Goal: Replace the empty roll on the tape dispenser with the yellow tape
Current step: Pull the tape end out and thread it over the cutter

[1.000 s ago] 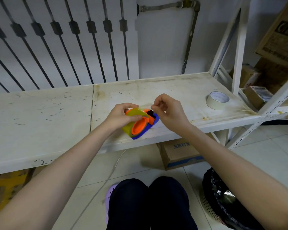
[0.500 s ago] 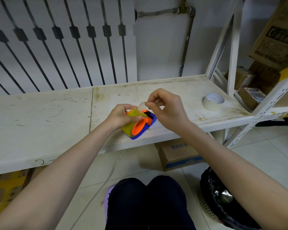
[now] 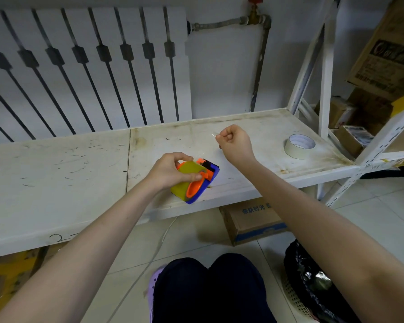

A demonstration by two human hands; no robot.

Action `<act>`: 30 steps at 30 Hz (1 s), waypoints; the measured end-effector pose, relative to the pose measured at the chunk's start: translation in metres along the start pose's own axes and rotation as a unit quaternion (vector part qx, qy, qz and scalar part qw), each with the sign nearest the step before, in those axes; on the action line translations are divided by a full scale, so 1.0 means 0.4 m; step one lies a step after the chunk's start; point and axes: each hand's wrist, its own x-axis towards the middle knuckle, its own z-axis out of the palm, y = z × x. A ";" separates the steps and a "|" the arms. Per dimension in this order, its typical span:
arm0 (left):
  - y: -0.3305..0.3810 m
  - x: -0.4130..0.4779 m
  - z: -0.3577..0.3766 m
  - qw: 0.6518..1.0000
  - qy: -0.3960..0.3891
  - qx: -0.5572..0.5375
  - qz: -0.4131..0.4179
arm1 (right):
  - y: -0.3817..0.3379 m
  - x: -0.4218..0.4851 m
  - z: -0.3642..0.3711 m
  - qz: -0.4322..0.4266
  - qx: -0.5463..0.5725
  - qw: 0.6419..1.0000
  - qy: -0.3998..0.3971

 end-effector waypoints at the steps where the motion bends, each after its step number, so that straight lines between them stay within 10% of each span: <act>1: 0.003 0.004 -0.004 1.000 -0.007 0.001 -0.003 | 0.008 0.007 0.008 0.014 0.002 1.000 -0.007; 18: 0.036 0.191 0.009 0.988 -0.019 0.012 -0.153 | 0.080 0.005 0.063 0.206 0.140 0.964 -0.096; 30: 0.022 0.220 0.018 0.954 -0.212 0.117 -0.176 | 0.075 0.037 0.082 0.181 -0.001 0.977 -0.113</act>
